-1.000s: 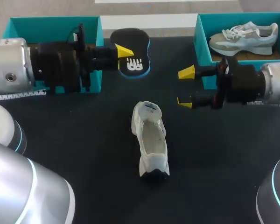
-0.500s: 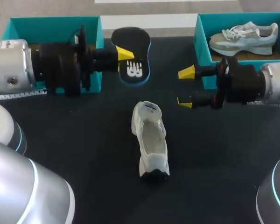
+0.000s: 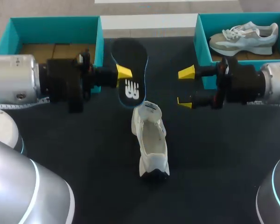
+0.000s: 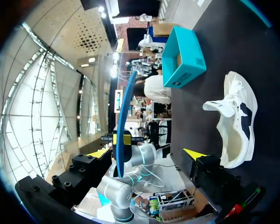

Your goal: Take the shoe out of the shoebox, open the shoe tongue, remove and reinsert the insole, then place the shoe into the shoebox

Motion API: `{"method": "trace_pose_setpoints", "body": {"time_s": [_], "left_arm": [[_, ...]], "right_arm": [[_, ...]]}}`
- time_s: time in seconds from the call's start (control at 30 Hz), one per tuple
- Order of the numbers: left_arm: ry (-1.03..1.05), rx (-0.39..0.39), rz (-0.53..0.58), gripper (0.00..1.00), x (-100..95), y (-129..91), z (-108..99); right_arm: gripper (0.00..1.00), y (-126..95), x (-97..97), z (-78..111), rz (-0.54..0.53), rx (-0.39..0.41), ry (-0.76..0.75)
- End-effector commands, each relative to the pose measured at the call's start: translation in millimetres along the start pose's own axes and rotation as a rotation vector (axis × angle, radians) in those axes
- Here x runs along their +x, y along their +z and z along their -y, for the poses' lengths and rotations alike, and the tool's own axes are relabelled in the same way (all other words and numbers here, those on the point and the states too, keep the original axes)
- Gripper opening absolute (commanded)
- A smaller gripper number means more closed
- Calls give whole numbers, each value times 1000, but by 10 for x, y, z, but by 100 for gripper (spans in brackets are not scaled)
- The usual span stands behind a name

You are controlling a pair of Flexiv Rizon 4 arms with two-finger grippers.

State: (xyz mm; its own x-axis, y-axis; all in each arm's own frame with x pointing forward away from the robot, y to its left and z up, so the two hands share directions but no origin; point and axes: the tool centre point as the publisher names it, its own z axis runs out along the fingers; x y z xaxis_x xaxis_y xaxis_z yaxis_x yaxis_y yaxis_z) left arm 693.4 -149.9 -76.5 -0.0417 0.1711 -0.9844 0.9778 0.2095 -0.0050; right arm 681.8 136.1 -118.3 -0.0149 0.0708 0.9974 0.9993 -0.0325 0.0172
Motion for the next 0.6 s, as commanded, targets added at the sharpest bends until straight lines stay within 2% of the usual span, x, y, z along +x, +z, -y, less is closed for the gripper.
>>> {"method": "trace_pose_setpoints", "body": {"time_s": [0.03, 0.23, 0.37, 0.6], "left_arm": [[21, 15, 36, 0, 204, 2, 78], [33, 59, 56, 0, 419, 71, 108], [28, 59, 31, 0, 567, 148, 118], [70, 58, 42, 0, 604, 227, 205]], "right_arm": [[100, 17, -8, -4, 1, 0, 1], [100, 17, -8, -4, 1, 0, 1], [100, 17, -8, -4, 1, 0, 1], [100, 17, -8, -4, 1, 0, 1]]}}
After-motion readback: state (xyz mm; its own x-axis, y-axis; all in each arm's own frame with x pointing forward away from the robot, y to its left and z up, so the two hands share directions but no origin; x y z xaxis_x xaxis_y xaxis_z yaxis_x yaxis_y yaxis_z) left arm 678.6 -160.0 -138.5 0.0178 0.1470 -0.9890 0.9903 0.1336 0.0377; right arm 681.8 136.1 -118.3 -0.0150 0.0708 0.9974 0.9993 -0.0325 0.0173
